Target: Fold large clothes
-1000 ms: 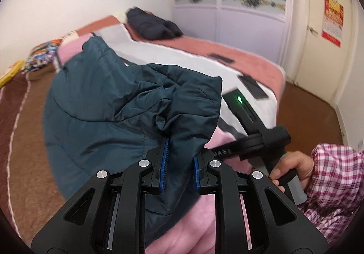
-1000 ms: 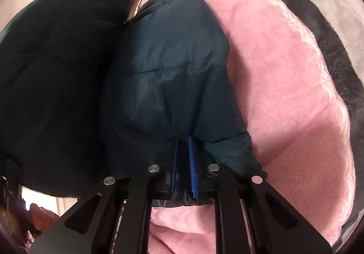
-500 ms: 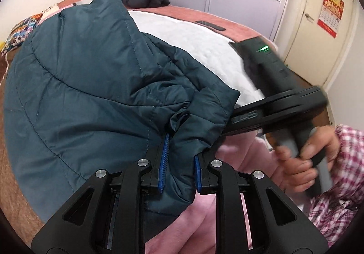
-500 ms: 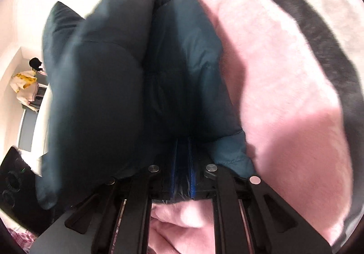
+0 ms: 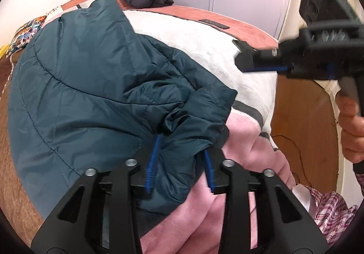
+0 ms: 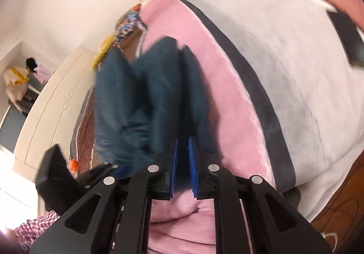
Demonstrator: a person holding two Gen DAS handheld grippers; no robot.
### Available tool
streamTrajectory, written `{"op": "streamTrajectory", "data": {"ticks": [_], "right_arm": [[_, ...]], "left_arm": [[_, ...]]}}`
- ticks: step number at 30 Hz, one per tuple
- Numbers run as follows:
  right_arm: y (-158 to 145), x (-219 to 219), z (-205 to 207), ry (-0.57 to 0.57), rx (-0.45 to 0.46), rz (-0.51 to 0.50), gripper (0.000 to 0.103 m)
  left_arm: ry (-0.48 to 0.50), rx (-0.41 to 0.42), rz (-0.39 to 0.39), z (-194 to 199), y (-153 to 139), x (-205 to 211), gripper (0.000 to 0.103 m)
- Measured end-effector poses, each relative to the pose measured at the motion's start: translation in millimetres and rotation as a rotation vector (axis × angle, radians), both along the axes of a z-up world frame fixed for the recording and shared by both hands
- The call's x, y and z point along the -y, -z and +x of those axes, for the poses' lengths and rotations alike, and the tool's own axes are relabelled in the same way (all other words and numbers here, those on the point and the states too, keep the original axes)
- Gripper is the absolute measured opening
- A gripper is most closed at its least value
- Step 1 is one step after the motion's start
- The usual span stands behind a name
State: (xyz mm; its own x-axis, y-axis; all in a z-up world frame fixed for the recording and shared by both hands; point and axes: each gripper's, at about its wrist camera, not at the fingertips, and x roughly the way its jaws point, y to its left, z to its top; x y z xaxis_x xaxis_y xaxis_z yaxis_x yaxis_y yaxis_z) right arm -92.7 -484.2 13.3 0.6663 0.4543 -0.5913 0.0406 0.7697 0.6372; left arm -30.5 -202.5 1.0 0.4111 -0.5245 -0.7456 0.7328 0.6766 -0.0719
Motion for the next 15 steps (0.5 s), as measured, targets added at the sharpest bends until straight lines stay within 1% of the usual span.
{"op": "streamTrajectory", "data": {"ticks": [2,3,4,6,7,9,10,15], "right_arm": [[-8,-4,1,-0.024,0.020,0.011,0.014],[-10,-7,1,-0.035,0.024,0.023,0.014],[-11,-10,3,-0.043,0.024,0.029,0.014],[-10,-14,9,-0.061,0.010,0.054,0.014],[-5,-23,21,-0.069,0.003,0.069,0.014],[-1,-26,28,-0.084,-0.023,0.109,0.014],[4,-30,37,-0.085,-0.032,0.116,0.014],[15,-39,54,-0.095,-0.094,0.152,0.014]], "left_arm": [[0.005,0.008,0.009,-5,-1,1,0.047],[0.013,0.006,0.008,-5,-1,3,0.053],[0.015,0.010,0.010,-7,-1,4,0.055],[0.018,0.020,0.016,-11,-2,5,0.057],[0.020,0.021,0.015,-15,-2,5,0.059],[0.019,0.018,0.010,-17,-4,4,0.059],[0.020,0.015,0.008,-17,-4,4,0.059],[0.019,0.006,-0.005,-17,-5,-2,0.059]]}}
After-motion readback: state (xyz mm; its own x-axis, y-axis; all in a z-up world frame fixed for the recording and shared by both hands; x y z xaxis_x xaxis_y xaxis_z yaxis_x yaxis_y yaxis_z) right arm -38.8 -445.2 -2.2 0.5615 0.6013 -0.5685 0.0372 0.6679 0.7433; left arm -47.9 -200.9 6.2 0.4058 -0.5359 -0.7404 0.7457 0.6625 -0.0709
